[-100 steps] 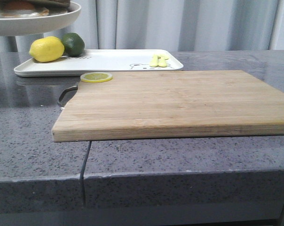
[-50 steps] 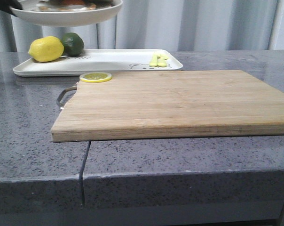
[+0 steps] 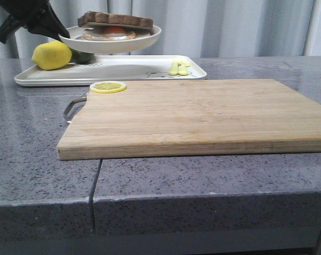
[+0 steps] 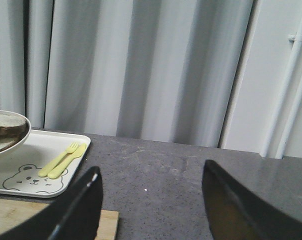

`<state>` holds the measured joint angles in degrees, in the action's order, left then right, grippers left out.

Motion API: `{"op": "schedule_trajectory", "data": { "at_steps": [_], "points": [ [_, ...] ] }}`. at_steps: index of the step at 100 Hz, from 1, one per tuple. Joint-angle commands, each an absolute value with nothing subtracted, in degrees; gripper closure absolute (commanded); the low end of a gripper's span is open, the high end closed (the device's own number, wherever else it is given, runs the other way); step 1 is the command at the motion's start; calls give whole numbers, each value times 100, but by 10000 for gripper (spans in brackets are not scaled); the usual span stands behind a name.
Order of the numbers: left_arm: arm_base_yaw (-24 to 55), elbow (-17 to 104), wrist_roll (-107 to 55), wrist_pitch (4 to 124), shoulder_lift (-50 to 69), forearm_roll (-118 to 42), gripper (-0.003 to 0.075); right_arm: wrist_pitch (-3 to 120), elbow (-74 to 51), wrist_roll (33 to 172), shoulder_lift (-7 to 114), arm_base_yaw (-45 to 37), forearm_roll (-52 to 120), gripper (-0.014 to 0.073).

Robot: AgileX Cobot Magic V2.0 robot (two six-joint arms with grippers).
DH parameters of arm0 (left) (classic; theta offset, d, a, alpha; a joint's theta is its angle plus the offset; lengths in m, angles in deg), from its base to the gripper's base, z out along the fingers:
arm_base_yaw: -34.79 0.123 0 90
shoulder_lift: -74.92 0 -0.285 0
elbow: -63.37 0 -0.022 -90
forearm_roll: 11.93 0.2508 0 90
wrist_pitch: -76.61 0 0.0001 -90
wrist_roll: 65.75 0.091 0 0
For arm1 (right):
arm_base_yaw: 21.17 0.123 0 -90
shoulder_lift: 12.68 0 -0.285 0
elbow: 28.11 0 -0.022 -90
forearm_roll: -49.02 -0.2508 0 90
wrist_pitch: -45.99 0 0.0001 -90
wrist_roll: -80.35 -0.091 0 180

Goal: Place bread and move sandwich to tray
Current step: 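Lift the plate with the left gripper and carry it over the tray, then lower the plate onto the white tray and open the left gripper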

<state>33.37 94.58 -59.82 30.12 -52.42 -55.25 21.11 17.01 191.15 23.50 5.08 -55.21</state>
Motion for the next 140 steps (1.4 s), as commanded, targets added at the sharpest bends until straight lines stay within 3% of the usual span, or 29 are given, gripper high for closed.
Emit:
{"op": "schedule_trajectory", "data": {
  "at_steps": [1, 140],
  "points": [
    [3238, 9919, -6016, 3177, -5045, -5952, 740, 2217, 1558, 19149, 2356, 466, -5347, 148],
    [3191, 10202, -6066, 3534, -5772, -5948, 740, 2095, 1558, 19149, 2356, 466, -5347, 148]
  ]
}}
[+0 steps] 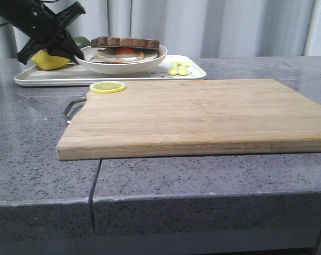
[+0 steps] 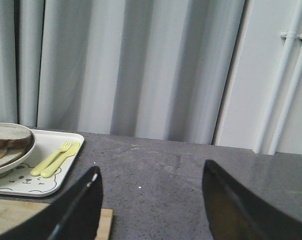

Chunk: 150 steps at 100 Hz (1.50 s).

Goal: Place bread and move sandwich to tray
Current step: 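Lower the plate onto the white tray and open the left gripper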

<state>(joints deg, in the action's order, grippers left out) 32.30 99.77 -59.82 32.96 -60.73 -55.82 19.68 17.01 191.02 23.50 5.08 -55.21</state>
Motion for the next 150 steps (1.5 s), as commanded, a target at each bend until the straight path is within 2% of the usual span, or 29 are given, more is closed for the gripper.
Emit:
{"op": "schedule_trajectory", "data": {
  "at_steps": [1, 79, 88, 105, 115, 150],
  "points": [
    [3191, 10202, -6066, 3534, -5775, -5948, 740, 2095, 1558, 19149, 2356, 466, -5347, 148],
    [3191, 10202, -6066, 3545, -5860, -5976, 734, 2095, 1558, 19149, 2356, 466, -5347, 148],
    [3191, 10202, -6066, 3545, -5860, -5966, 685, 2095, 1558, 19149, 2356, 466, -5347, 148],
    [3191, 10202, -6066, 3510, -5860, -5930, 513, 2083, 1558, 19149, 2356, 466, -5347, 148],
    [3191, 10202, -6066, 3510, -5860, -5930, 448, 2083, 1558, 19149, 2356, 466, -5347, 148],
    [3225, 10448, -6066, 3229, -5799, -5514, 435, 2047, 1558, 19149, 2356, 466, -5347, 148]
  ]
}}
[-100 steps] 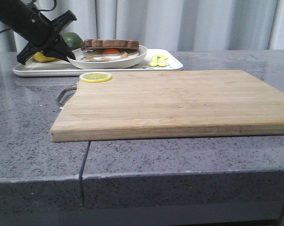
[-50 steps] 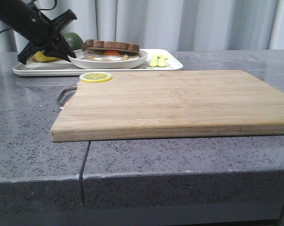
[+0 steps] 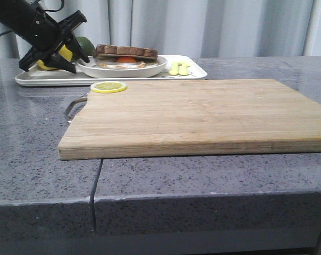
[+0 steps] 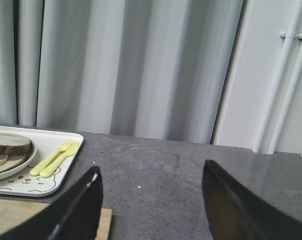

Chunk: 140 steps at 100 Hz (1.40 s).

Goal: Place bread and move sandwich to tray

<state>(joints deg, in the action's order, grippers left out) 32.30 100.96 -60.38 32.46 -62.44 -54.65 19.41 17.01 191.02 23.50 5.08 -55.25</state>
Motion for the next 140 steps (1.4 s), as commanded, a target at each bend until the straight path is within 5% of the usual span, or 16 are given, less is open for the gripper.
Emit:
{"op": "schedule_trajectory", "data": {
  "at_steps": [1, 44, 78, 113, 140],
  "points": [
    [3225, 10468, -6066, 3212, -5799, -5502, 435, 2047, 1558, 19149, 2356, 466, -5347, 148],
    [3279, 12253, -6387, 1209, -5688, -3998, 435, 1929, 1558, 19149, 2356, 466, -5347, 148],
    [3316, 12198, -6387, 898, -4313, -3441, 435, 1929, 1558, 19149, 2356, 466, -5347, 148],
    [3306, 10728, -6043, 951, -2228, -3429, 435, 1929, 1558, 19149, 2356, 466, -5352, 148],
    [2930, 8197, -5727, 2455, 3, -3439, 435, 1923, 1558, 19149, 2356, 466, -5358, 148]
  ]
}}
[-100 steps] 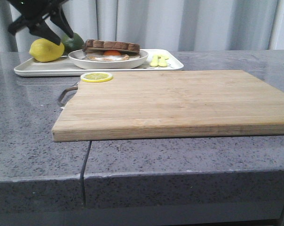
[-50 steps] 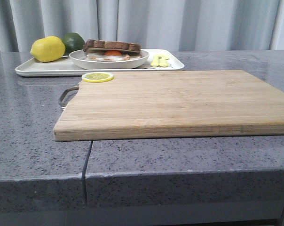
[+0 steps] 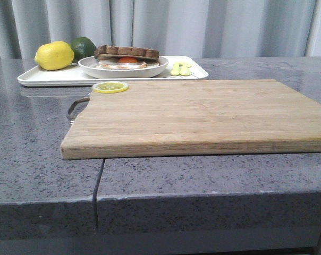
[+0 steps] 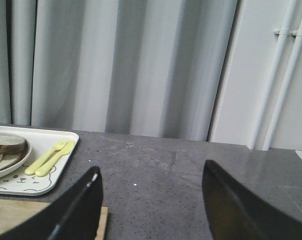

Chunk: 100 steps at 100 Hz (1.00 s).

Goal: Place bread and move sandwich to tray

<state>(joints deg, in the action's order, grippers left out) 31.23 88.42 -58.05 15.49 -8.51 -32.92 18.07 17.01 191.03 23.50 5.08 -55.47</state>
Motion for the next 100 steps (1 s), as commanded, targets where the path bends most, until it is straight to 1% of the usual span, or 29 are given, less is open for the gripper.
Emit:
{"op": "schedule_trajectory", "data": {
  "at_steps": [1, 15, 32, 53, 67, 82, 100],
  "points": [
    [2899, 8112, -5727, 2504, 69, -3439, 435, 1923, 1558, 19149, 2356, 466, -5358, 148],
    [2678, 6323, -5727, 3597, 1387, -3439, 435, 1928, 1558, 19149, 2356, 466, -5384, 148],
    [2668, 4160, -5727, 4889, 2879, -3439, 435, 1969, 1622, 19149, 2282, 466, -5406, 148],
    [2668, 2178, -5727, 5758, 4350, -3439, 435, 2328, 2066, 19149, 1801, 466, -5415, 148],
    [2668, 1313, -5727, 5918, 5135, -3439, 435, 2389, 2475, 19149, 1271, 466, -5590, 148],
    [2668, 789, -5727, 6000, 5864, -3439, 437, 2389, 2927, 19149, 725, 466, -5770, 148],
    [2668, 493, -5727, 5988, 6087, -3439, 437, 2366, 3147, 19149, 506, 466, -5789, 148]
  ]
}}
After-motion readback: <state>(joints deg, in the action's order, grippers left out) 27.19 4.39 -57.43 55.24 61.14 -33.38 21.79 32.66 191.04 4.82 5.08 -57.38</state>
